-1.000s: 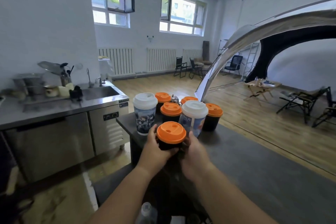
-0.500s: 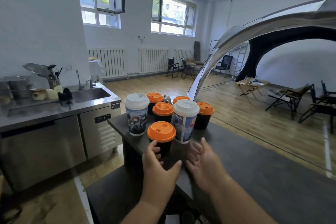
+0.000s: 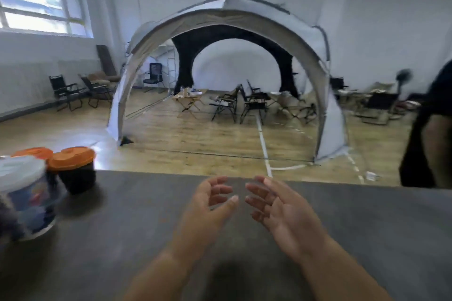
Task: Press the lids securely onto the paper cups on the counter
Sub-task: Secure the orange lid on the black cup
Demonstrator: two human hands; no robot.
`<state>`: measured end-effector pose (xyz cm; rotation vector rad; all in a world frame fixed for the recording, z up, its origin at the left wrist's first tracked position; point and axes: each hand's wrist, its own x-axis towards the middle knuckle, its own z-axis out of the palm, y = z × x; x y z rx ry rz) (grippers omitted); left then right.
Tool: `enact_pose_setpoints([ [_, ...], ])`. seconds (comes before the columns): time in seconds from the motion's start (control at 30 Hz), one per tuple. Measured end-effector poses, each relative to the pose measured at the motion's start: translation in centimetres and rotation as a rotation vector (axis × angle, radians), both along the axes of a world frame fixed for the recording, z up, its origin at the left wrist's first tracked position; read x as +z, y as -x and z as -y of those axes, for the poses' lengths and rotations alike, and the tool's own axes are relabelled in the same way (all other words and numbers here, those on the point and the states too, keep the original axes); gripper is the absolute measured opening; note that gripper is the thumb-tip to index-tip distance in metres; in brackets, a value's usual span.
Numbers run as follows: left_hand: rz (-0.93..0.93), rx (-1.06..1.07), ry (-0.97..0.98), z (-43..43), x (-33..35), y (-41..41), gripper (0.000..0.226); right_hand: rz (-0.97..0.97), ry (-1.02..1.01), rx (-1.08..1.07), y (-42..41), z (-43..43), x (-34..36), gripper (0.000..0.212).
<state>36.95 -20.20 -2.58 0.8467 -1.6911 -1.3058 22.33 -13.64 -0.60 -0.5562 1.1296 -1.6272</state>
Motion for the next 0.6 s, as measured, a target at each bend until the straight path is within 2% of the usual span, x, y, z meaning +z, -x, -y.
enact_pose_setpoints([
  [0.13,0.063,-0.353,-0.011,-4.0,0.9,12.8,0.023,-0.16,0.045,-0.326,12.2,-7.7,1.4,0.019],
  [0.27,0.176,-0.637,0.028,-10.2,1.4,24.3,0.018,-0.455,-0.106,-0.548,23.4,-16.9,1.5,0.018],
  [0.33,0.241,-0.71,0.026,-13.5,1.6,29.8,0.015,-0.558,-0.211,-0.613,28.4,-21.5,1.0,0.017],
  [0.5,0.305,-0.817,-0.009,-21.4,1.0,43.1,0.015,-0.663,-0.363,-0.732,40.2,-31.0,0.4,0.015],
  [0.6,0.34,-0.811,0.016,-25.3,1.3,50.8,0.024,-0.766,-0.408,-0.789,47.2,-35.3,0.9,0.02],
])
